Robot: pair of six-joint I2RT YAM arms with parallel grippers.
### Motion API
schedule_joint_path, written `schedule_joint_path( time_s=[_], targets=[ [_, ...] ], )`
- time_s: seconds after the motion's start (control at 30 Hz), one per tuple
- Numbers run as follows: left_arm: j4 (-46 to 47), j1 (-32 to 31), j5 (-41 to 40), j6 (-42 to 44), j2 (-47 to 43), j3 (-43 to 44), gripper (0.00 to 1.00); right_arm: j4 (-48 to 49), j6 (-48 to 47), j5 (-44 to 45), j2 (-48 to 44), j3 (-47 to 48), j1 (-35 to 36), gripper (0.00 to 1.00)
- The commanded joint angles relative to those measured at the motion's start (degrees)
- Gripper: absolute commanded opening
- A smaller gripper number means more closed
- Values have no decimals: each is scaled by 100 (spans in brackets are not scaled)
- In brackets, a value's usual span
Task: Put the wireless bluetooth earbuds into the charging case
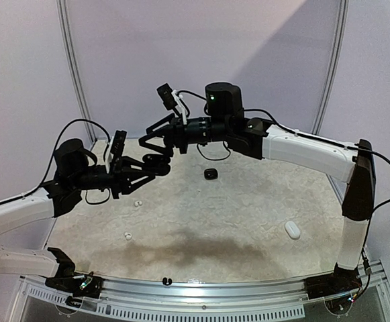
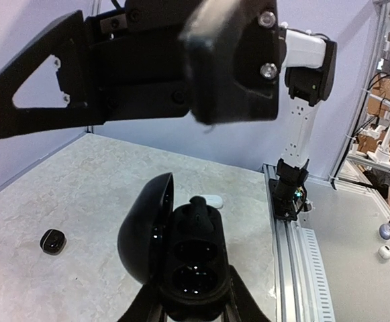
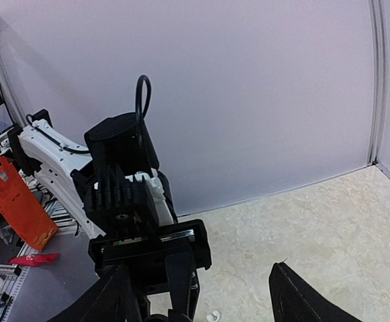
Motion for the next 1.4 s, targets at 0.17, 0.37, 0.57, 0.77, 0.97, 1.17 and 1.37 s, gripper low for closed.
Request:
schedule_joint_path(
  time_s=[0.17, 0.37, 0.57, 0.77, 0.97, 1.17, 1.37],
  targets=[
    [-401, 550, -559, -150, -448, -60, 0, -1486, 228, 1915, -852, -520, -349, 59],
    [-590, 840, -773, -223, -1057, -308, 0, -2575, 461, 2351, -987, -1396, 94, 46],
    [-648, 910, -962, -360, -1502, -587, 0, -2684, -458, 2475, -500, -1995, 1341, 46],
    [-626, 927, -931, -296, -1534, -574, 0, -2395, -2267, 2277, -226, -2319, 1965, 51],
    [-548, 936, -750, -42, -1315, -424, 0, -1915, -4829, 1165, 109, -2666, 2085, 63],
    [-539, 936, -604, -113, -1262, -351, 0, -2669, -5940, 737, 887, -1831, 2041, 65],
    [-575, 906, -481, -64, -1231, -356, 0, -3492, -6619, 495, 1194, -1522, 1989, 59]
  ],
)
